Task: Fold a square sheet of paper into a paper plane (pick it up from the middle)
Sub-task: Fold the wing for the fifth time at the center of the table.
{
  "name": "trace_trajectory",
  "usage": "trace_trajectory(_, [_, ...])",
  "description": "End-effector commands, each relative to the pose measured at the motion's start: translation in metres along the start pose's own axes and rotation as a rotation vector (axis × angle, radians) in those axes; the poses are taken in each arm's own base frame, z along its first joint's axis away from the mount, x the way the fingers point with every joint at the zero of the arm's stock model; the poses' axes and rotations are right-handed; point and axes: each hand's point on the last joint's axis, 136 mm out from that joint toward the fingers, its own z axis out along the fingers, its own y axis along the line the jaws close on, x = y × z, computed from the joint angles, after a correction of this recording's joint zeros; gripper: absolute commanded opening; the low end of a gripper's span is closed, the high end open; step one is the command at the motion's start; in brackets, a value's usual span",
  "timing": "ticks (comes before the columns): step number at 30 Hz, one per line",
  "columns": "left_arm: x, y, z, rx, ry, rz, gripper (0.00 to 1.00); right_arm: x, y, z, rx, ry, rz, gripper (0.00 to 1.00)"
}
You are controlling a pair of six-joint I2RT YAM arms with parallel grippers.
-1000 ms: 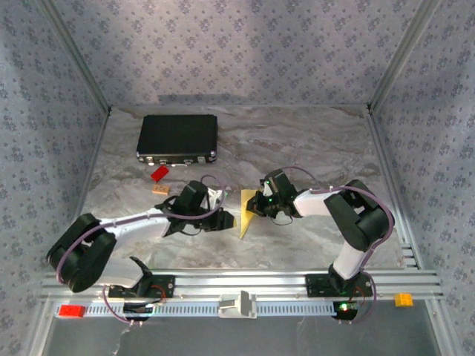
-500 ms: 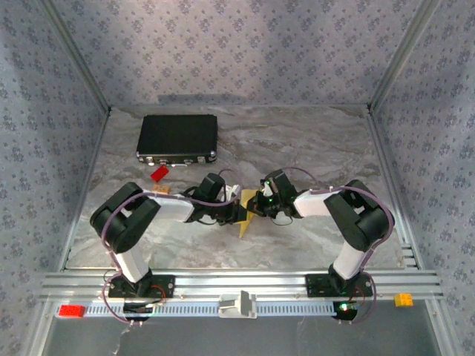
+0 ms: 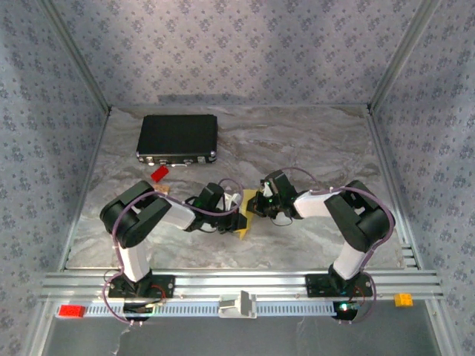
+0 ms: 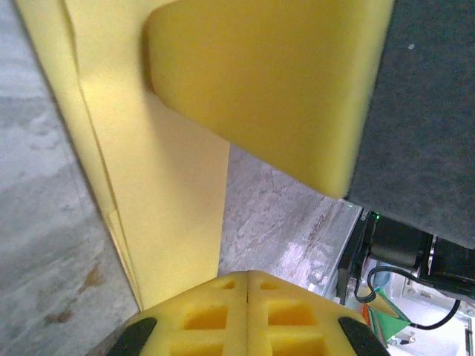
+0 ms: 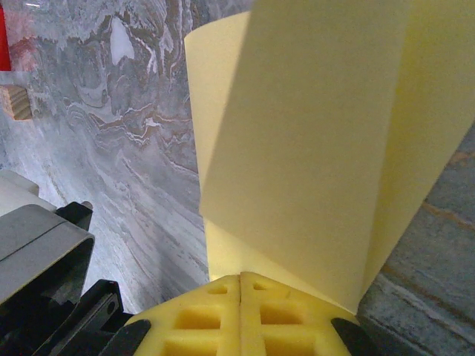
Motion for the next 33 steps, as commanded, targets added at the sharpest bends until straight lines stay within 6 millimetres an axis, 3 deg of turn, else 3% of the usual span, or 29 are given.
trace_trajectory(1, [0.031,0.018,0.003,-0.042,0.09,-0.056,0.0,0.022,-0.059,-0.001,0.213,0.025,0.089,0.06])
trace_trajectory(9, [0.047,0.016,-0.012,-0.192,0.129,0.035,0.0,0.022,-0.06,-0.002,0.224,0.021,0.086,0.06])
trace_trajectory(16, [0.054,0.005,-0.02,-0.193,0.13,0.079,0.0,0.02,-0.055,-0.001,0.214,0.023,0.079,0.06])
trace_trajectory(22, [0.025,-0.03,-0.045,-0.176,-0.045,0.164,0.0,0.02,-0.045,0.0,0.173,0.022,0.09,0.06])
trace_trajectory(25, [0.007,-0.036,-0.053,-0.169,-0.107,0.161,0.0,0.02,-0.038,-0.001,0.143,0.011,0.113,0.06])
trace_trajectory(33, [-0.024,-0.028,-0.029,-0.175,-0.085,0.105,0.0,0.02,-0.027,-0.003,0.095,-0.037,0.174,0.07])
